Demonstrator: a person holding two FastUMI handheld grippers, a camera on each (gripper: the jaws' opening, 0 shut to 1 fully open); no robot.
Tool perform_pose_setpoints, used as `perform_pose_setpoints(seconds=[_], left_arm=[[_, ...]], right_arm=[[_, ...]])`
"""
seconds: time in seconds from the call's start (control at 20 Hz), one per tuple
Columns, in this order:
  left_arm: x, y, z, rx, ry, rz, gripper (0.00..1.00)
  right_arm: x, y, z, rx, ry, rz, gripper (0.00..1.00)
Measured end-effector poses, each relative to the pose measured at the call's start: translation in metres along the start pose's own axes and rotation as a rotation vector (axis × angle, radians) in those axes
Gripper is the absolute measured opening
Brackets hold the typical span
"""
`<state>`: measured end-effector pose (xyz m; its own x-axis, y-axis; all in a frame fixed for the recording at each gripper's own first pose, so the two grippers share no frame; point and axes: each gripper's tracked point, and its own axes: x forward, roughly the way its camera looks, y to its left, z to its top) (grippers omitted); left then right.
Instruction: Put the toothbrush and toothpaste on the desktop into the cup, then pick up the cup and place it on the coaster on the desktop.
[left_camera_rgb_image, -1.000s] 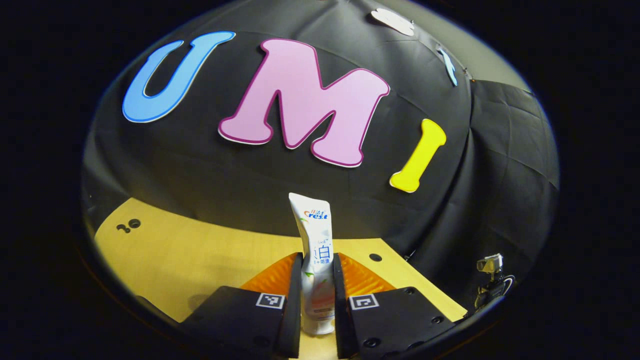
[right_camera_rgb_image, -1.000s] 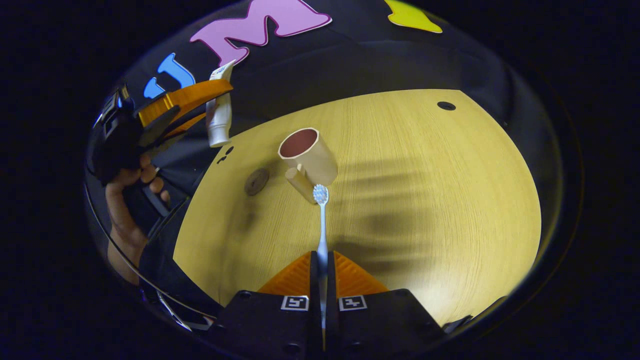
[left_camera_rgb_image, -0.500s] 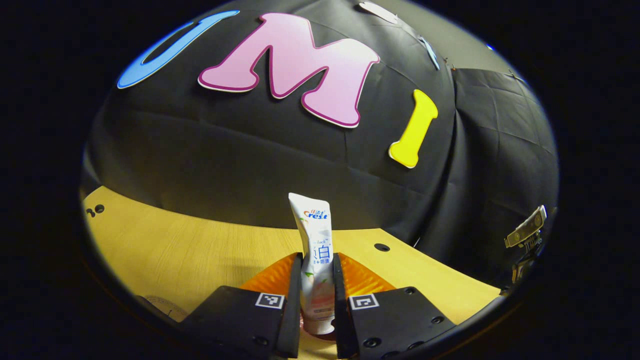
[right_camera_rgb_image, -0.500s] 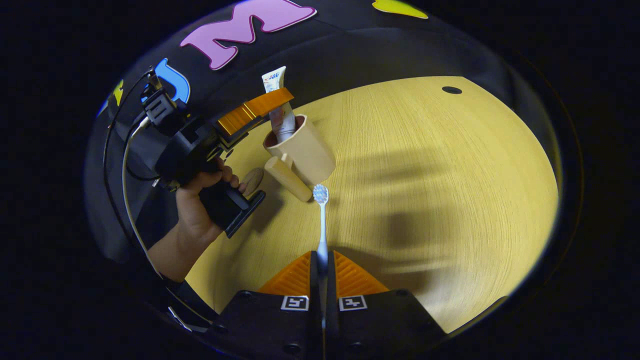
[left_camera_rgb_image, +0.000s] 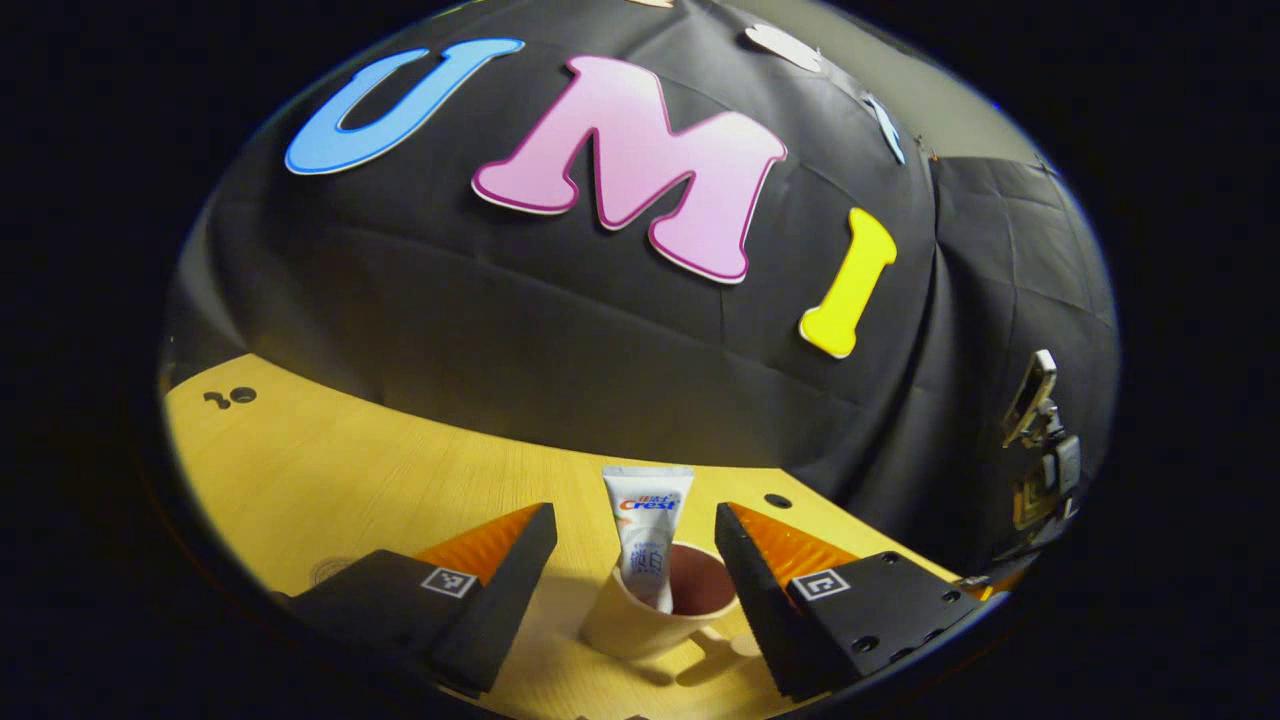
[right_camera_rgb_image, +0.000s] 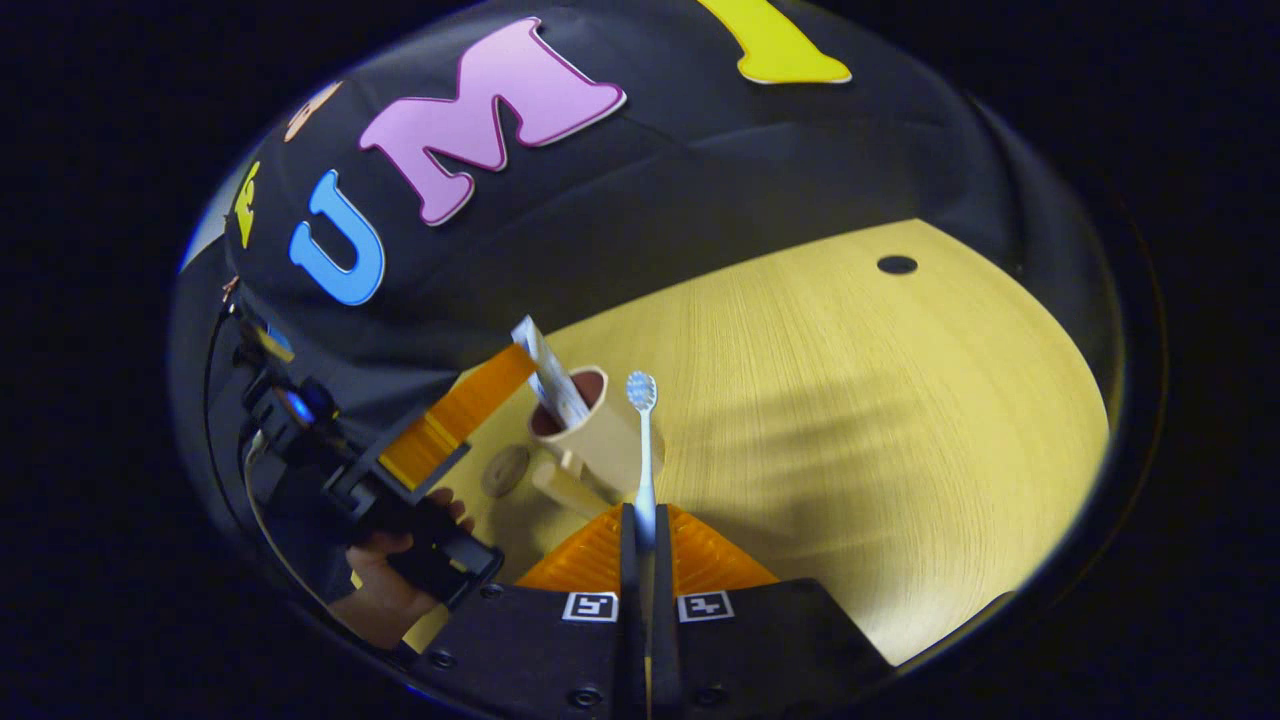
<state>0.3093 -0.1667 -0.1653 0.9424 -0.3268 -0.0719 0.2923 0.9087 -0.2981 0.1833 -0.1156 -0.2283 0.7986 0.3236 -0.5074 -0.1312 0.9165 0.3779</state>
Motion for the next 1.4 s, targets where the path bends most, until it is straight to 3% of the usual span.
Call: perform_pose_setpoints(seconds=[0.15,0.25,0.35,0.55,0.65,0.95,1.1,1.4], left_arm=[[-0.039,0.009,0.005,0.015,0.008,0.041,0.98],[-0.076,0.014,0.0,0.067,0.056,0.057,0.97],[-0.093,0.024,-0.002,0.117,0.091,0.08,0.98],[-0.124,0.033,-0.013,0.09,0.134,0.125,0.97],[-0.136,0.049,-0.027,0.104,0.179,0.185,0.97],[-0.141,0.067,-0.03,0.133,0.177,0.263,0.96],[-0.139,0.068,-0.03,0.104,0.166,0.274,0.95],[-0.134,0.07,-0.035,0.043,0.157,0.283,0.95]], right_arm=[[0.018,0.015,0.038,-0.037,-0.086,0.027,0.07],[0.033,0.034,0.077,-0.036,-0.208,0.07,0.07],[0.038,0.038,0.087,-0.03,-0.257,0.083,0.07],[0.057,0.045,0.111,-0.038,-0.338,0.076,0.07],[0.067,0.05,0.119,-0.045,-0.37,0.079,0.07],[0.085,0.058,0.117,-0.117,-0.43,0.087,0.07],[0.092,0.065,0.106,-0.118,-0.424,0.107,0.07],[0.094,0.052,0.084,-0.14,-0.403,0.075,0.1]])
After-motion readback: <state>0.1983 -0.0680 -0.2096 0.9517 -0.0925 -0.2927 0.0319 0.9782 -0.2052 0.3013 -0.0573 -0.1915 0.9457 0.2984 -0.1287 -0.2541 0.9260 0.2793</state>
